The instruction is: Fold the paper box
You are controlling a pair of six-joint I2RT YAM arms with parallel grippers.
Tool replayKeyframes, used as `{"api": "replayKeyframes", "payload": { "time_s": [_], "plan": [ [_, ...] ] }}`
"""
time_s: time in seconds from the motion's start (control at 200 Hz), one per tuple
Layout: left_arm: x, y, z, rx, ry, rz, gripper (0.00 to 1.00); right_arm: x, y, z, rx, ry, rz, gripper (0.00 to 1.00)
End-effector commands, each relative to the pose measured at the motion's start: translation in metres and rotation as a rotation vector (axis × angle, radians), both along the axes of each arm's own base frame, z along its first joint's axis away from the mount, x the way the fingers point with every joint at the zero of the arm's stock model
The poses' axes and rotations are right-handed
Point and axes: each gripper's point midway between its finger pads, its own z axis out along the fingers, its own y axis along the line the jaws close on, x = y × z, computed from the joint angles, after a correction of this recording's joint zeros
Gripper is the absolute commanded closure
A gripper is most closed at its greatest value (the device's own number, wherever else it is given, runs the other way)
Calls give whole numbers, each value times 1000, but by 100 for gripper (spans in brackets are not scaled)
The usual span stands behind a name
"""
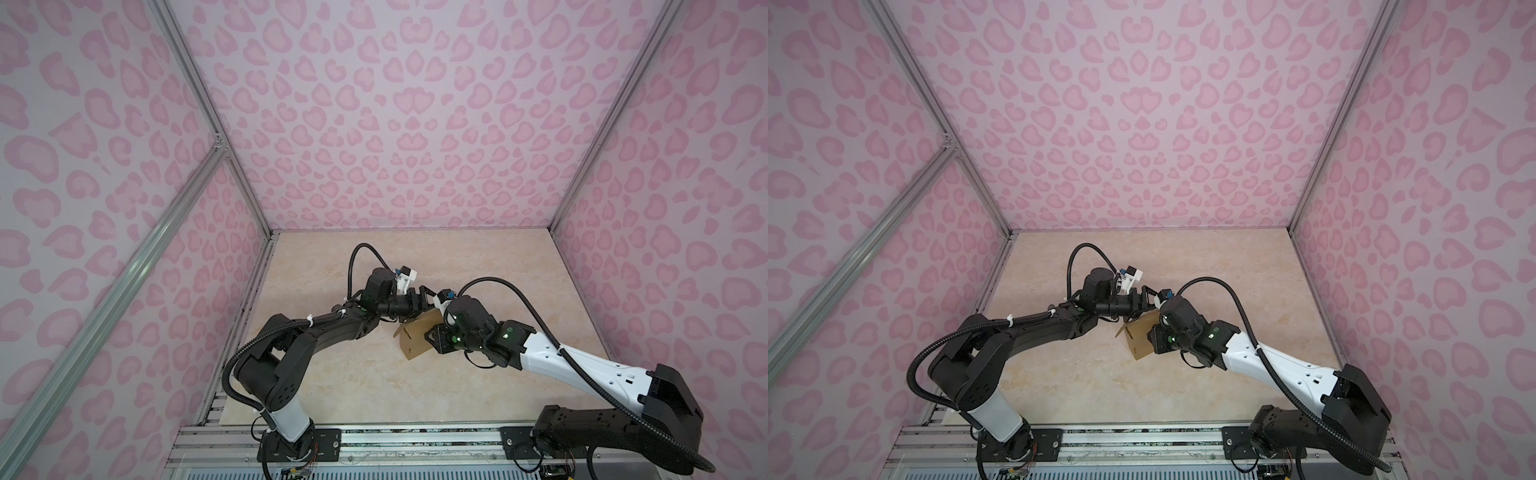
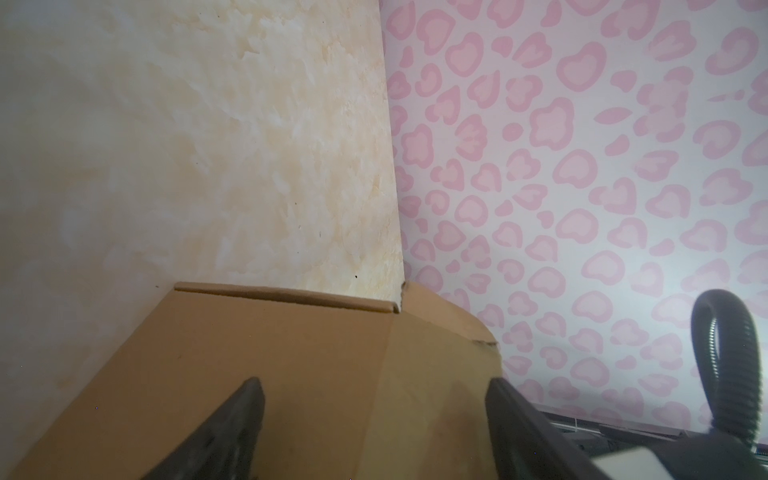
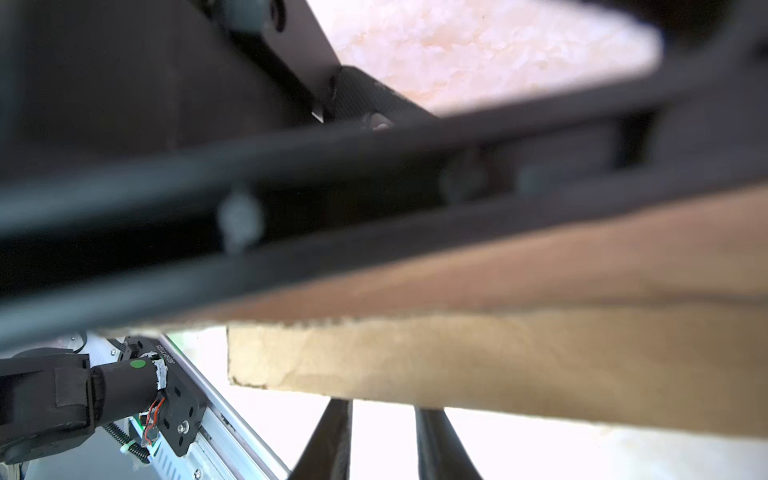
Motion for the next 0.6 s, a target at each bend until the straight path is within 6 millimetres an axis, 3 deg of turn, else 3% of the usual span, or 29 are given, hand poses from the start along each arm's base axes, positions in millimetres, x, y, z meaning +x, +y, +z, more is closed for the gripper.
{"api": "replayKeyframes", "payload": {
  "time_s": [0.0, 0.25, 0.595],
  "plan": [
    [-7, -5, 9, -33, 11, -40, 14, 15, 4, 16, 43, -73, -42, 72],
    [8, 11, 16, -37, 2, -1, 14, 15, 3, 16, 36, -75, -42, 73],
    [9, 11, 28, -52, -23, -6, 14, 14, 3, 18, 47, -76, -44, 73]
  ]
}}
